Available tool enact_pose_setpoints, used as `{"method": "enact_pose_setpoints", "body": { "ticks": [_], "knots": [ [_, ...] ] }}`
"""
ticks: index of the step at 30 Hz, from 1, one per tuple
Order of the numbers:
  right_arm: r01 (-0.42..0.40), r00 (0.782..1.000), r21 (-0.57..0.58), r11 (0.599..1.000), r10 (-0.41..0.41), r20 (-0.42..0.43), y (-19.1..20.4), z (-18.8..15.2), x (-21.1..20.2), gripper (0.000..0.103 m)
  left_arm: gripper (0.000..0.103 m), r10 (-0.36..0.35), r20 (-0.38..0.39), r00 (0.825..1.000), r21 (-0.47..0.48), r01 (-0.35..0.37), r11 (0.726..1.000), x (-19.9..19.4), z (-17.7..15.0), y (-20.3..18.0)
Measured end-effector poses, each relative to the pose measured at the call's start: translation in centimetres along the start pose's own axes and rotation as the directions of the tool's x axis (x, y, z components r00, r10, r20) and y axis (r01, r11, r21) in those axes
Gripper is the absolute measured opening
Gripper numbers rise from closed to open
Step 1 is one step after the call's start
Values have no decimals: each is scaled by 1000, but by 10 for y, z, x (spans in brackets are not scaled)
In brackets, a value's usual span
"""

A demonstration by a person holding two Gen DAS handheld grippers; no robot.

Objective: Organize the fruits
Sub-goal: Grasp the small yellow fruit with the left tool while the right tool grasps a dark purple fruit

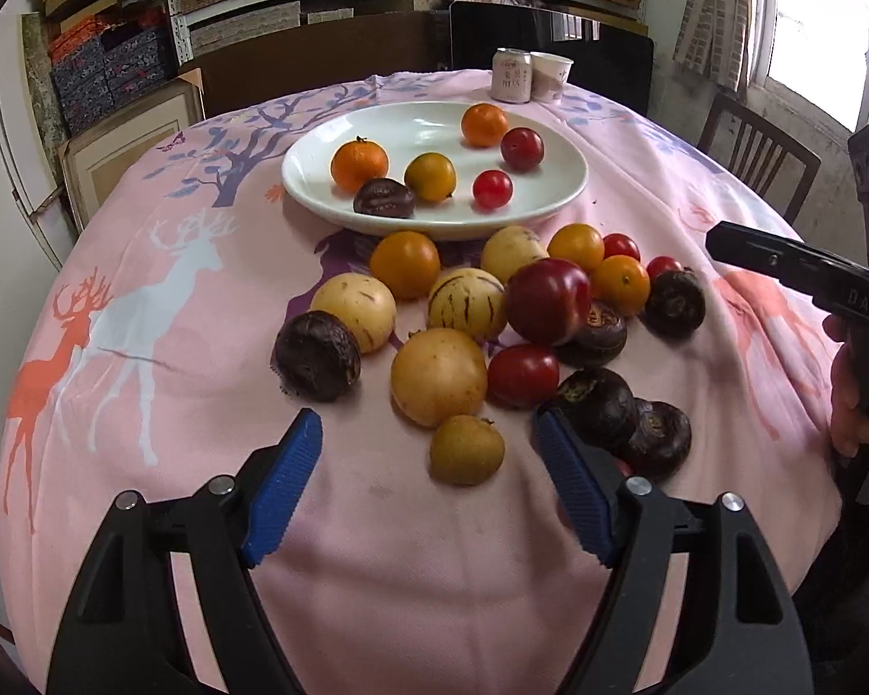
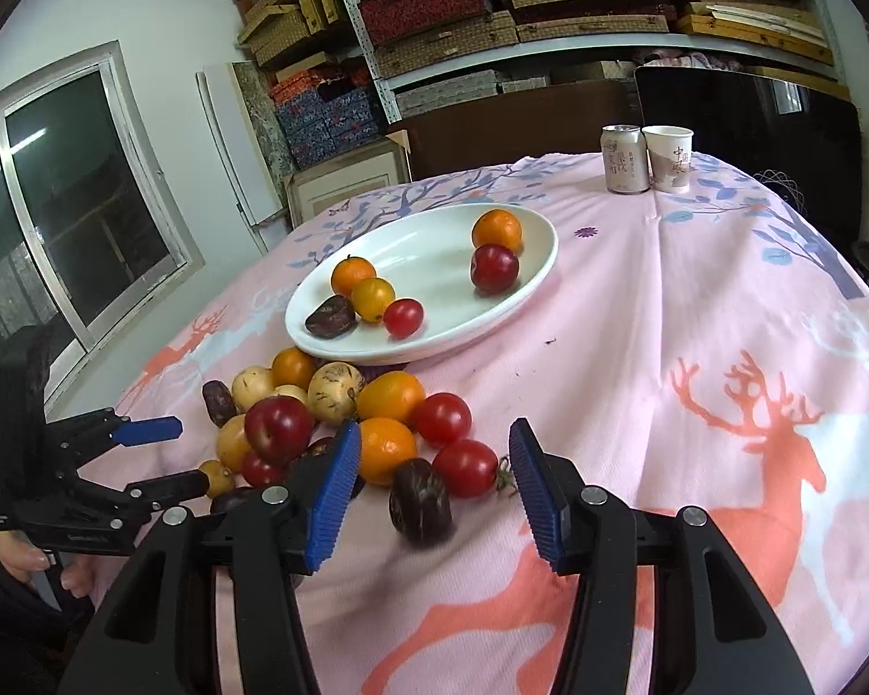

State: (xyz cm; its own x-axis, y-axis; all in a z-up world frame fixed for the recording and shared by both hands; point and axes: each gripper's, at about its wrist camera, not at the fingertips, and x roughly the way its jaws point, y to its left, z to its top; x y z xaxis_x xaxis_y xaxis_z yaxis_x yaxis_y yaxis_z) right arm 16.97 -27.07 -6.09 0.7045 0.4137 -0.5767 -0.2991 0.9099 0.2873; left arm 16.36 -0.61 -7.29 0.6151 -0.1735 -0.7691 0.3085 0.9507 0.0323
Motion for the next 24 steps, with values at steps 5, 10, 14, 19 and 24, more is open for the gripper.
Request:
{"method": "enact_pose_setpoints", "body": {
  "ticks": [5, 10, 14, 19, 24],
  "knots": [
    [21, 1000, -10, 1000, -21, -9, 1, -8, -5, 53, 46, -7, -55, 998, -7, 6, 1000, 18, -6, -5],
    [21, 999, 8, 1000, -21, -27, -5, -16, -7, 54, 29, -18, -40, 999, 9, 18, 1000, 21, -8, -12],
    [5, 998, -28, 1000, -7, -57, 1, -20, -4, 53, 28, -34, -20, 999, -3, 34, 999, 17, -11, -10],
    [15, 995, -145, 989, -29, -97, 22, -25, 1, 53, 28, -40, 21, 999, -28, 41, 999, 2, -15, -6],
    [55, 991, -153, 987, -73, -116, 28, -22, 11, 53, 28, -44, 50, 998, -38, 46, 998, -15, -17, -1]
  ]
}}
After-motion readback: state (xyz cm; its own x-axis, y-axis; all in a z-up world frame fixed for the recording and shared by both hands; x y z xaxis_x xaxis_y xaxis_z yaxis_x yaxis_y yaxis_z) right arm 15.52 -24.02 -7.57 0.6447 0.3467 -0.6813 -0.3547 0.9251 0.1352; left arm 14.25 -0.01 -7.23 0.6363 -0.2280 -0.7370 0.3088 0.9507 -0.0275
